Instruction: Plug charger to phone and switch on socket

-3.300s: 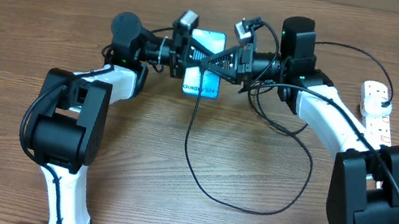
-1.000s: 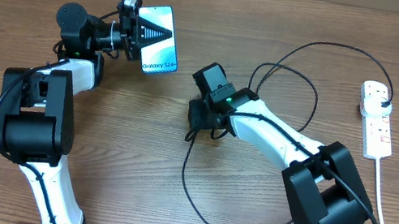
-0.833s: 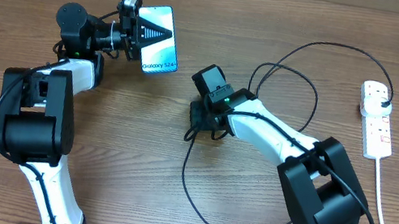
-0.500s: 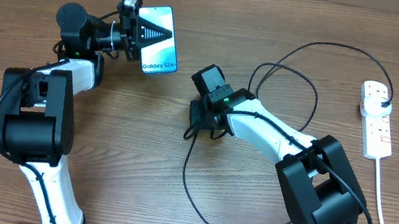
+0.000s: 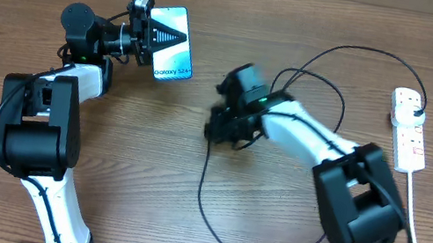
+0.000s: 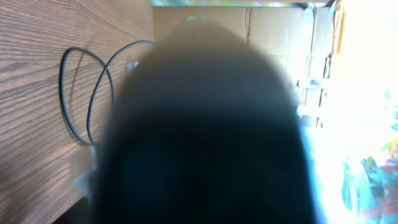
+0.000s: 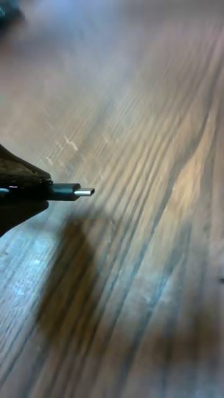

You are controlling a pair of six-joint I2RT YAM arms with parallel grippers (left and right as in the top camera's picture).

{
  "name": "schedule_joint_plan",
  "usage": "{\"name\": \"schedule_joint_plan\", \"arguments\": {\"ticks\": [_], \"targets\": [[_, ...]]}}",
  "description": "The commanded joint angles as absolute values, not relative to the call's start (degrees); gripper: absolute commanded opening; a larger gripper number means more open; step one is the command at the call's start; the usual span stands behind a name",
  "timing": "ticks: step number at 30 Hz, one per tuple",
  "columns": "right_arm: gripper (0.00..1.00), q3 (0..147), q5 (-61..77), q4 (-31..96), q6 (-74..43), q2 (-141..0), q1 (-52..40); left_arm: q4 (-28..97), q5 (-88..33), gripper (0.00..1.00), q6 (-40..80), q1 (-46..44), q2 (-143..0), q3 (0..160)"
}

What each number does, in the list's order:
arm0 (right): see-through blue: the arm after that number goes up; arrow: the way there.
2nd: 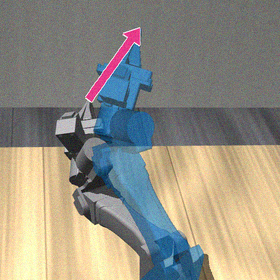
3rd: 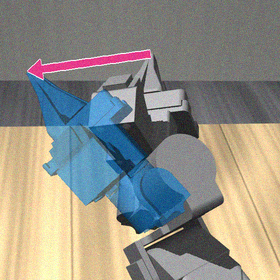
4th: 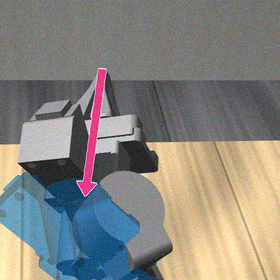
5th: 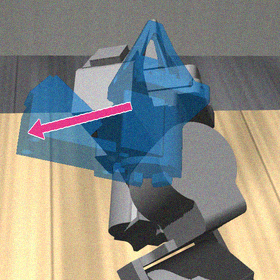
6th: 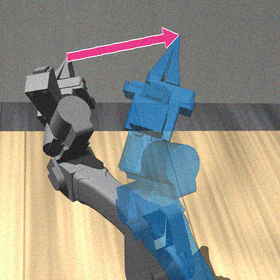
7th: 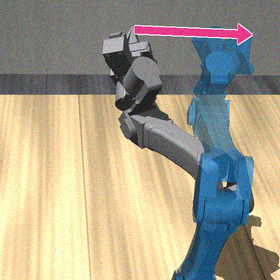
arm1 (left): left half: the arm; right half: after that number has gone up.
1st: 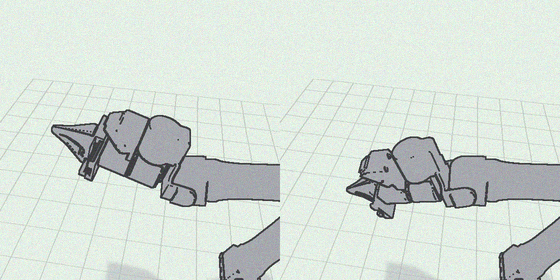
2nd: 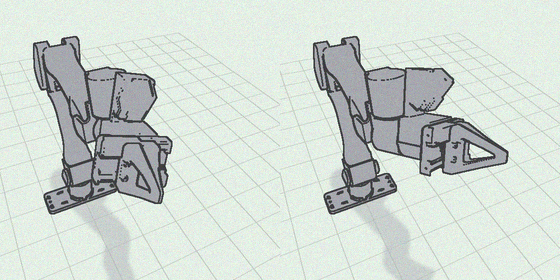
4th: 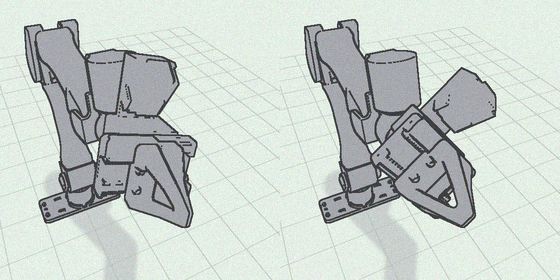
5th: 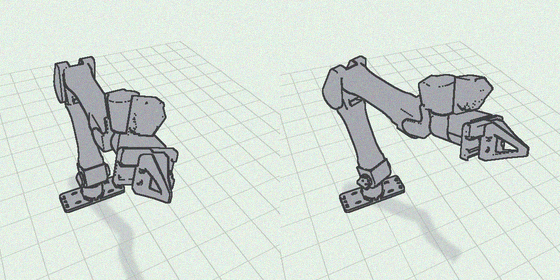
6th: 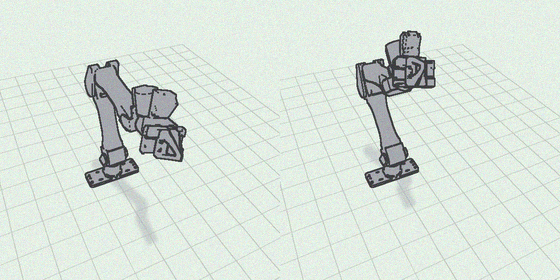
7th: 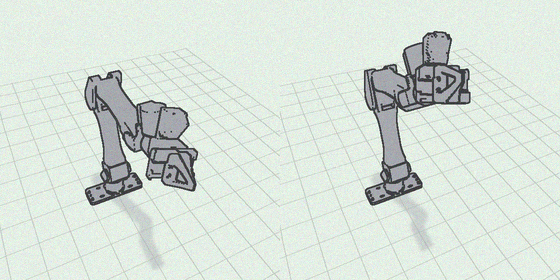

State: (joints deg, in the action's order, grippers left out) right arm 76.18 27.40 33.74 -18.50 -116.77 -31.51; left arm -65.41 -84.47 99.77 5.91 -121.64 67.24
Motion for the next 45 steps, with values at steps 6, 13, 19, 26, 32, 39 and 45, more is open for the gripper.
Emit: {"name": "schedule_joint_plan", "arguments": {"ticks": [6, 13, 19, 26, 32, 39, 45], "targets": [[0.04, 76.5, 67.4, 33.1, 0.4, -112.5, -24.6, -65.8, -85.4, 0.04, 97.2, 7.1, -120.6, 67.7], [0.04, 76.5, 79.1, 29.0, 1.8, -112.5, -24.7, -65.8, -84.1, 0.04, 96.5, 5.3, -120.6, 67.7], [0.04, 76.5, 79.8, 23.4, -3.8, -112.5, -24.7, -65.8, -77.9, 0.04, 99.5, 3.4, -120.6, 67.7], [0.04, 76.5, 74.9, 14.3, -17.6, -112.5, -24.7, -65.9, -76.9, 0.05, 99.5, 1.8, -120.6, 67.7], [0.04, 76.5, 74.7, 11.9, -22.3, -112.5, -24.7, -65.9, -76.2, 0.04, 99.5, 1.8, -120.6, 67.7], [0.04, 76.5, 75.1, 8.3, -25.7, -112.5, -24.5, -65.9, -76.3, 0.05, 99.4, 1.8, -120.6, 67.7], [0.04, 76.5, 75.0, 1.7, -30.7, -112.5, -23.9, -65.9, -76.4, 0.05, 99.4, 1.8, -120.6, 67.7]]}}
